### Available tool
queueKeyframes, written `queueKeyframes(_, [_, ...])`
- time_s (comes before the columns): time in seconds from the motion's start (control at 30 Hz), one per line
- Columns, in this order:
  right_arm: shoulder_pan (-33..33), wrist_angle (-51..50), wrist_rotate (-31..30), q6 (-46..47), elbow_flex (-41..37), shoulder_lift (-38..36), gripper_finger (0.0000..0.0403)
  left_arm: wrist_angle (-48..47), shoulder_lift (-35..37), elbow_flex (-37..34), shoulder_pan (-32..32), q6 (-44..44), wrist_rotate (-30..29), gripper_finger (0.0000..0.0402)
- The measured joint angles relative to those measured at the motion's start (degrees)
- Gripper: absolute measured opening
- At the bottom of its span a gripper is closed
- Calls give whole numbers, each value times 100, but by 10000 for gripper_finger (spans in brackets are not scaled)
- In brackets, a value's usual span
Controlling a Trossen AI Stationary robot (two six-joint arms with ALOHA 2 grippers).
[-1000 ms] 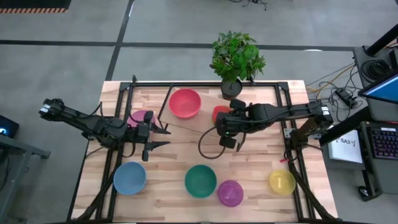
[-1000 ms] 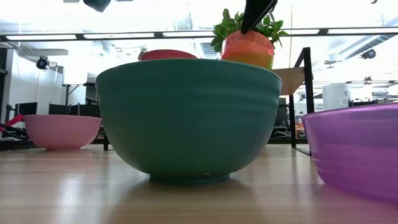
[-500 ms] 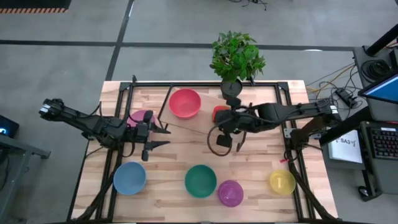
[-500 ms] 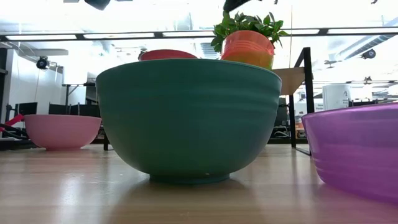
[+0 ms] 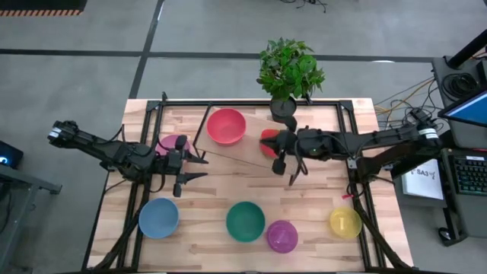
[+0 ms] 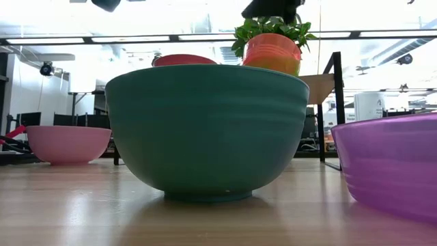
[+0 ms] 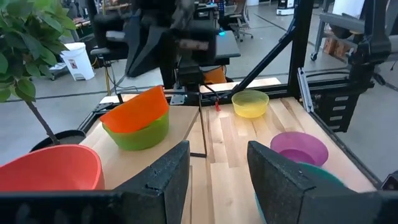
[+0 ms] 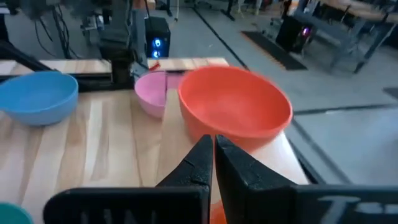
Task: Place and stack bowls onto a shelf
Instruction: Stack the light orange bowl on top of the green bowl on the shelf
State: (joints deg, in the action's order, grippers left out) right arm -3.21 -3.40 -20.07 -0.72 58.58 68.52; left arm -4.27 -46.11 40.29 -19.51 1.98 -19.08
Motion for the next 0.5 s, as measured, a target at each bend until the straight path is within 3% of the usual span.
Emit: queueKeyframes(0.5, [90, 72, 209, 495, -425, 98, 9, -20, -6, -2, 0, 74, -8, 146])
